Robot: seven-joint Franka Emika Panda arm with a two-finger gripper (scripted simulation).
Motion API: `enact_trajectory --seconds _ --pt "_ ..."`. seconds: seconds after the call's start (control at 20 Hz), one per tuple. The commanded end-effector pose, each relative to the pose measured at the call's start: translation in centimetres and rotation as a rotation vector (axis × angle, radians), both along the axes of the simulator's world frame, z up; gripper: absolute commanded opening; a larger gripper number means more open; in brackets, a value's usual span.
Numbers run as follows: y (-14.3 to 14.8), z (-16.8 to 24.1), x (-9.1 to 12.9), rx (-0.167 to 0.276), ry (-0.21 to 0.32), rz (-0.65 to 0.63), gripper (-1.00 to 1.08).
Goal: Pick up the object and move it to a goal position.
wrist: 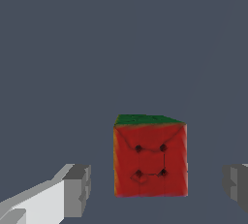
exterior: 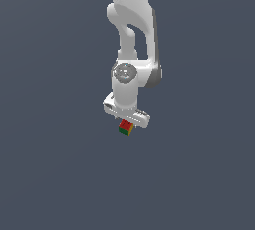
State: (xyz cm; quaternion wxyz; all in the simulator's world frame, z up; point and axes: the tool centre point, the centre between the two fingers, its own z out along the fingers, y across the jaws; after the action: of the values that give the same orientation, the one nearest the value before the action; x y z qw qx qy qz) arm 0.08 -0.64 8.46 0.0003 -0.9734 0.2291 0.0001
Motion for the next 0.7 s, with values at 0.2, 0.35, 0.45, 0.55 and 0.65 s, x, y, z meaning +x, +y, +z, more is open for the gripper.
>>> enact_trajectory --seconds 0.2,0.35,0.45,0.55,0.65 --pt "0.0 -0.4 0.0 0.0 0.0 -0.003 1.0" --pt "0.0 -1.4 -0.1 0.0 0.0 -0.004 1.0" --pt "0.0 -2.5 -0.1 -0.001 0.0 -0.006 1.0" --pt "-0.1 -3.6 -0.1 -0.001 0.0 -0.007 1.0" --pt "-0.1 -4.4 -0.2 -0.001 0.0 -0.008 1.0"
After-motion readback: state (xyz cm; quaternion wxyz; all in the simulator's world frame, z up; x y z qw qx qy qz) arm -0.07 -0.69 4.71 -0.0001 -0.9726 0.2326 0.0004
